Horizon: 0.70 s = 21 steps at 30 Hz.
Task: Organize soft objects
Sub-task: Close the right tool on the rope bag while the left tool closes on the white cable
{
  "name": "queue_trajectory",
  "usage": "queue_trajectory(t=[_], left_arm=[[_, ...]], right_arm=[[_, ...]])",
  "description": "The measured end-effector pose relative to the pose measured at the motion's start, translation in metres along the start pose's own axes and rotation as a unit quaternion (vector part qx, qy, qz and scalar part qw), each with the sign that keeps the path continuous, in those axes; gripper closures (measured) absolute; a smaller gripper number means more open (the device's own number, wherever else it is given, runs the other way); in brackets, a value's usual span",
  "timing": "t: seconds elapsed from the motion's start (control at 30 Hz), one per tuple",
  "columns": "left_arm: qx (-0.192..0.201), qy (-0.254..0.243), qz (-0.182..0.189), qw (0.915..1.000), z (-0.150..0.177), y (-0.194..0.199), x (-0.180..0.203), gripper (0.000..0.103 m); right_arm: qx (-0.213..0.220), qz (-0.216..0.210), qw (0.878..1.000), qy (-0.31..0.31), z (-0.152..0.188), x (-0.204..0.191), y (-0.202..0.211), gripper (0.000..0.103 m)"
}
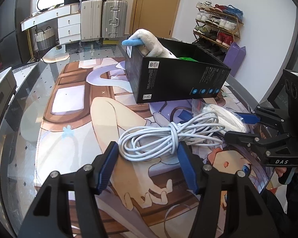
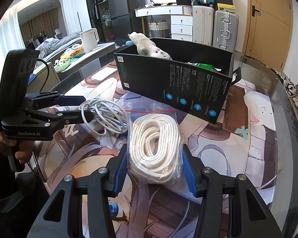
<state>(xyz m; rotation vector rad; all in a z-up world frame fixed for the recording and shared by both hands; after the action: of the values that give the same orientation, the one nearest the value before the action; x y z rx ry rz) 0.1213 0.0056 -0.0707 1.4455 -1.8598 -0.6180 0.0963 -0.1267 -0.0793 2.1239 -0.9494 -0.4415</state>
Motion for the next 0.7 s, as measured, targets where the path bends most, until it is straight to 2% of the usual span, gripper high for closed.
queue_trajectory(t=[0.7], left_arm=[[0.012, 0.017, 0.030, 0.9993, -0.001, 0.018, 0.000, 0.043]], right_arm=[[0.041, 0.000, 0.999, -0.031, 0.004, 0.015, 0.036, 0.052]])
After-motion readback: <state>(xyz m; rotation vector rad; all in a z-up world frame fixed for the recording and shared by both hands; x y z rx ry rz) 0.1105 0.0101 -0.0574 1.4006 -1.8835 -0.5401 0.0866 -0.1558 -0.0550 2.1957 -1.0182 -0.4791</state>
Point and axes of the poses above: each gripper's, at about its wrist camera, not at the fingertips, and y roughly against the way its jaws point, x to its right, z to its underside, the point moved 9 cm from there along -y, roughly the way its jaws point, and after that the axes turned 5 degrees about y, right-handed, at the moved point
